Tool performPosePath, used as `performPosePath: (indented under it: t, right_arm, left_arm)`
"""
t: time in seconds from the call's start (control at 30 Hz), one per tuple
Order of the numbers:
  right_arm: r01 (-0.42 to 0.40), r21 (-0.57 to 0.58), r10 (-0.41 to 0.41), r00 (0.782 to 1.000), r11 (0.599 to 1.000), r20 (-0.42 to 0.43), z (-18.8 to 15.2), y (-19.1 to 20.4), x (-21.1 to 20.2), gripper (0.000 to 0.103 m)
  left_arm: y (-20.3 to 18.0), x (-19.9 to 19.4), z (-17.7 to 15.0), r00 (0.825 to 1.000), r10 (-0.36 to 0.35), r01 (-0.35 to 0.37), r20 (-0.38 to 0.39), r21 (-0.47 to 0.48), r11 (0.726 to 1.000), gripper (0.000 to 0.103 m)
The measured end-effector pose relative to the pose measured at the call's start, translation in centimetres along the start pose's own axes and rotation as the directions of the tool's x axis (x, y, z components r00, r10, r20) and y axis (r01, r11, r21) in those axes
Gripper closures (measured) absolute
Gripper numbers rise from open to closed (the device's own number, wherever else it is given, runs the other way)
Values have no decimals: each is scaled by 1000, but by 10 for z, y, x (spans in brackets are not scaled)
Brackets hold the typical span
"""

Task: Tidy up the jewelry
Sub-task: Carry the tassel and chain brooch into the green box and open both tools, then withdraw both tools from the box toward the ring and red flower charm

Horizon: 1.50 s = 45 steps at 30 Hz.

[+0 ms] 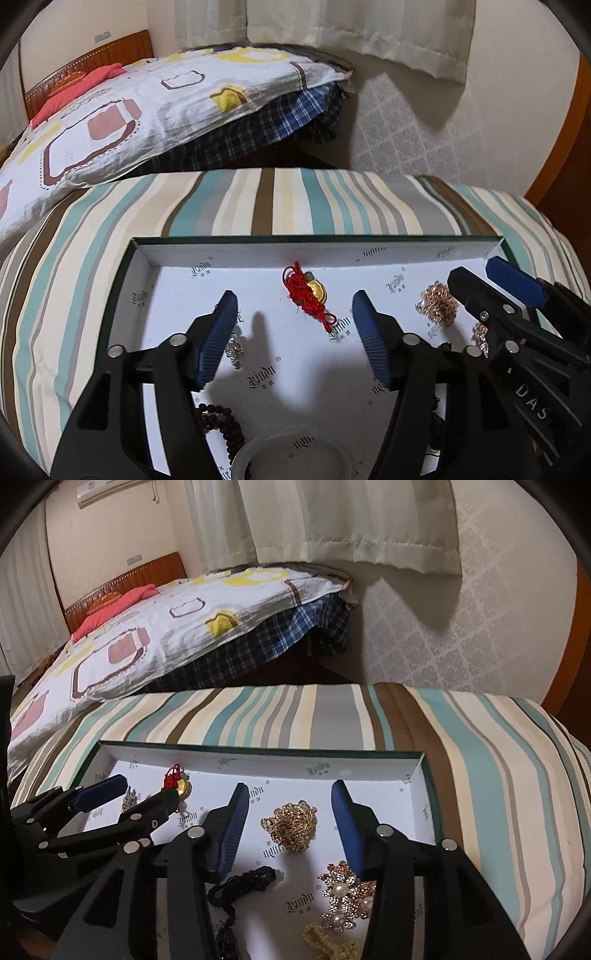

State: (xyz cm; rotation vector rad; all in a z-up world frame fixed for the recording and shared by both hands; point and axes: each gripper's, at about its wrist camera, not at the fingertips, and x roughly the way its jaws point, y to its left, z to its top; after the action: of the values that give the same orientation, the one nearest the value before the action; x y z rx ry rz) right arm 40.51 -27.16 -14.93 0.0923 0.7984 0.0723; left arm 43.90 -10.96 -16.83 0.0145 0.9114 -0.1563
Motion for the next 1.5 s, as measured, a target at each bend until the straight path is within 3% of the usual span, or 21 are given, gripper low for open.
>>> performPosePath:
  t: [0.27, 0.67, 1.13, 1.5]
  right_arm:
    - [29, -9, -28, 998, 1000, 48, -2, -1, -16, 48]
    - [49, -15, -46, 991, 999, 124, -19, 5, -66, 43]
    - [7, -16, -4, 984, 1000, 176, -65, 24, -130, 40]
    - [-14, -64, 23, 990, 998, 142, -125, 45, -148, 40]
  left_arm:
    - [-1, -17, 1, 999, 21, -22, 47, 15, 1000, 31]
    - [6, -86, -23, 983, 32, -30, 181, -14, 999, 29]
    - [11, -181, -85, 942, 69, -73, 329, 1, 997, 24]
    - [25, -212, -145, 938, 97, -99, 334, -12, 995, 23]
